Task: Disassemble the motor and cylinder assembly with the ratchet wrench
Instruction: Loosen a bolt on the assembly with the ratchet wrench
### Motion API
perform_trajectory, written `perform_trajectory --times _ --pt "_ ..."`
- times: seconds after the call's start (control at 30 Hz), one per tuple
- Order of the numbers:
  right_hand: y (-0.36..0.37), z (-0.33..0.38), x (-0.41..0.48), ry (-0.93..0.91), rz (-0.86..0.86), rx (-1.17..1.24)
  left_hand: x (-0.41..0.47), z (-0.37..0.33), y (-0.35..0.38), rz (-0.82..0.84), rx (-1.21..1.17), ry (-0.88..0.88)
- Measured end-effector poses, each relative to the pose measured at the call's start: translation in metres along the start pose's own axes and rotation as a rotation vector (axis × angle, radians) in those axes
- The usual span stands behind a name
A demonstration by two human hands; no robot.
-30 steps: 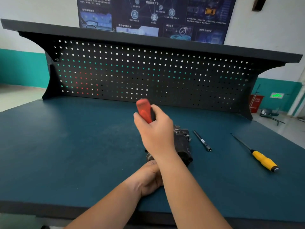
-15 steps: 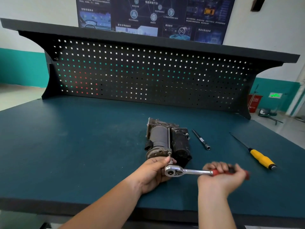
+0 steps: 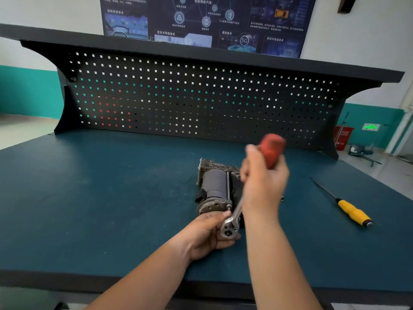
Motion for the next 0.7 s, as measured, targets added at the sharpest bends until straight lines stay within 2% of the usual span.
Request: perform_trajectory --times 0.13,0.23,0.33,0.47,0.7 --pt "0.062 0.0 -0.02 -0.208 0.333 -0.474 -0.001 -0.001 0.002 0.038 -0.008 0.003" --pt "0.086 -0.01 -0.035 -0.259 0.473 -0.597 -0.006 -0.006 0.005 0.067 -0.022 0.008" --pt "0.085 -0.008 -0.037 -0.269 0.469 -0.58 -0.006 -0.007 0.008 0.08 -0.028 0.033" --pt "0.049 0.004 -0.02 -0.142 0.276 -0.338 -0.003 -0.005 0.006 0.07 0.01 0.077" --pt "-0.082 -0.021 -0.011 0.193 -0.42 0.331 -0.005 -0.006 0.004 0.028 0.001 0.064"
Point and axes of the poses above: each hand's wrist, its own x-axis towards the middle knuckle, its own y-axis out of the palm, z = x × y, the point moved 8 cm from there along x, towards the middle knuckle, and after that the axes turned 5 degrees about -x, right-handed, at the moved point
